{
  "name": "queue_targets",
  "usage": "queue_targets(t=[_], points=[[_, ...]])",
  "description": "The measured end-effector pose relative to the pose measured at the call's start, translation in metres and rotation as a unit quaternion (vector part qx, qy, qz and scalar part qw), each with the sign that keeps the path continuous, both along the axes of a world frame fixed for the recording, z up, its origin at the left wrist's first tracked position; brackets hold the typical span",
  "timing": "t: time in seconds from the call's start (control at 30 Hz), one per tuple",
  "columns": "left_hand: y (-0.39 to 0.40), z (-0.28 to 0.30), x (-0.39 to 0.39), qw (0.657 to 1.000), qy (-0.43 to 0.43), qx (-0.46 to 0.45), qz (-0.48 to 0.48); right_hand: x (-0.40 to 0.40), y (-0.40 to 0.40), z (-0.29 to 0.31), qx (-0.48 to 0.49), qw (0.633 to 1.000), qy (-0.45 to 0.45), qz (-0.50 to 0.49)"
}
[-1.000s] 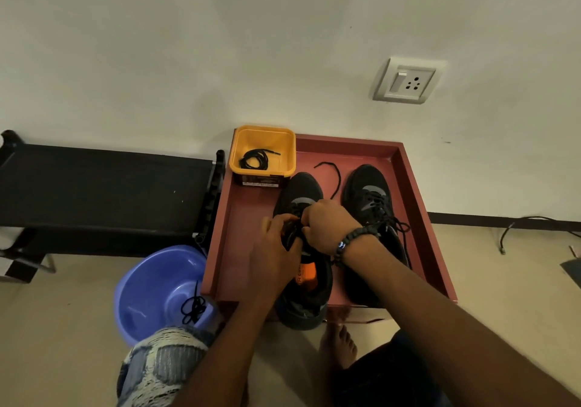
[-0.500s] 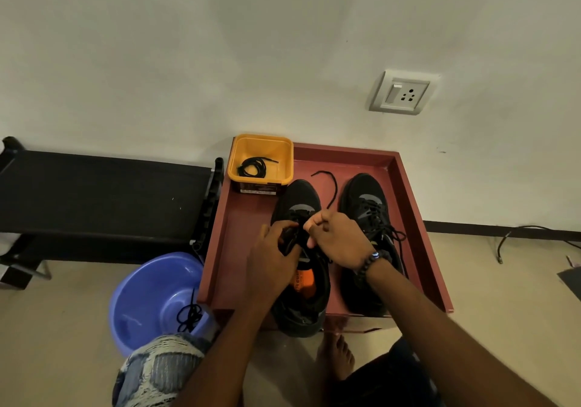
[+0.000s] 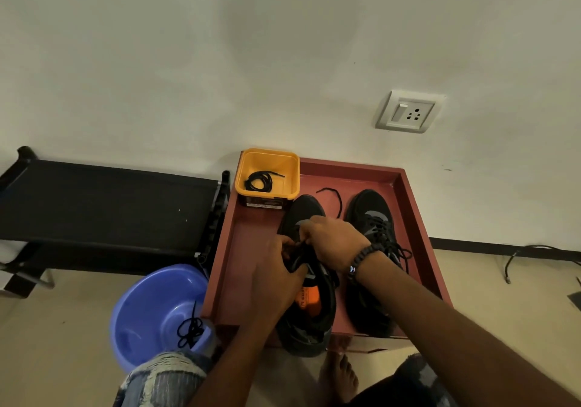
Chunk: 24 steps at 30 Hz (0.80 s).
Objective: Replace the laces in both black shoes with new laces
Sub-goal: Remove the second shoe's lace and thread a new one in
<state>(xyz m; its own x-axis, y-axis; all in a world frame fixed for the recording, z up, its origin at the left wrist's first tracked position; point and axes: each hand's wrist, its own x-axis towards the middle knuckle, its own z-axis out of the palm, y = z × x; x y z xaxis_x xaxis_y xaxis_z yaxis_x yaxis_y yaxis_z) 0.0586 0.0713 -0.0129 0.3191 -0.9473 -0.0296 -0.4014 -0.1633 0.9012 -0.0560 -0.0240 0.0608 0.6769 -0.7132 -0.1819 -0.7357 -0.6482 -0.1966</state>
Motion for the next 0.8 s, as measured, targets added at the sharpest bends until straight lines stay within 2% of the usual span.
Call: queue_targets(t=[0.03, 0.1, 0.17, 0.2, 0.23, 0.3, 0.37, 0.43, 0.5, 0.53, 0.57, 0.6, 0.63, 0.67, 0.7, 0.8], points=[[0.0, 0.0, 0.001, 1.0, -0.003, -0.004, -0.001, -0.003, 0.0, -0.002, 0.016, 0.999, -0.033, -0.019], [0.0, 0.0, 0.002, 1.0, -0.01, -0.006, -0.004, -0.009, 0.001, -0.009, 0.064, 0.981, -0.133, -0.128], [0.001, 0.0, 0.001, 1.0, -0.008, -0.001, -0.008, -0.015, 0.008, -0.018, 0.129, 0.925, -0.231, -0.272], [0.001, 0.0, 0.0, 1.0, -0.007, 0.002, -0.011, -0.017, 0.01, -0.023, 0.144, 0.905, -0.253, -0.312], [0.001, 0.0, 0.0, 1.0, -0.008, 0.004, -0.012, -0.018, 0.011, -0.025, 0.146, 0.903, -0.256, -0.313], [0.0, -0.002, 0.001, 1.0, -0.006, 0.003, -0.009, -0.018, 0.01, -0.02, 0.125, 0.943, -0.22, -0.216], [0.0, -0.003, 0.002, 1.0, -0.01, 0.004, -0.011, -0.014, 0.008, -0.009, 0.079, 0.987, -0.118, -0.073], [0.001, -0.002, 0.001, 1.0, -0.008, 0.009, -0.012, -0.009, 0.003, 0.0, 0.027, 1.0, -0.009, 0.006], [0.001, 0.001, 0.001, 1.0, -0.001, 0.009, -0.013, -0.005, -0.004, 0.003, -0.004, 1.0, 0.006, 0.01], [0.001, 0.002, 0.001, 1.0, 0.0, 0.006, -0.01, -0.005, -0.008, 0.001, 0.005, 0.998, -0.05, -0.039], [0.001, 0.002, 0.002, 1.0, 0.0, 0.003, -0.004, -0.004, -0.01, 0.002, 0.052, 0.978, -0.153, -0.134], [0.0, 0.002, 0.003, 1.0, 0.001, 0.003, 0.002, -0.006, -0.012, -0.004, 0.122, 0.921, -0.277, -0.247], [-0.001, 0.002, 0.004, 1.0, 0.002, 0.004, 0.005, -0.007, -0.012, -0.008, 0.209, 0.83, -0.377, -0.354], [-0.001, 0.003, 0.002, 1.0, -0.001, 0.005, 0.002, -0.01, -0.01, -0.013, 0.248, 0.773, -0.42, -0.405], [0.0, 0.0, 0.003, 1.0, -0.006, 0.007, -0.002, -0.012, -0.009, -0.021, 0.232, 0.795, -0.401, -0.393], [-0.001, -0.003, 0.0, 1.0, -0.022, 0.005, -0.018, -0.021, -0.004, -0.024, 0.113, 0.929, -0.276, -0.218]])
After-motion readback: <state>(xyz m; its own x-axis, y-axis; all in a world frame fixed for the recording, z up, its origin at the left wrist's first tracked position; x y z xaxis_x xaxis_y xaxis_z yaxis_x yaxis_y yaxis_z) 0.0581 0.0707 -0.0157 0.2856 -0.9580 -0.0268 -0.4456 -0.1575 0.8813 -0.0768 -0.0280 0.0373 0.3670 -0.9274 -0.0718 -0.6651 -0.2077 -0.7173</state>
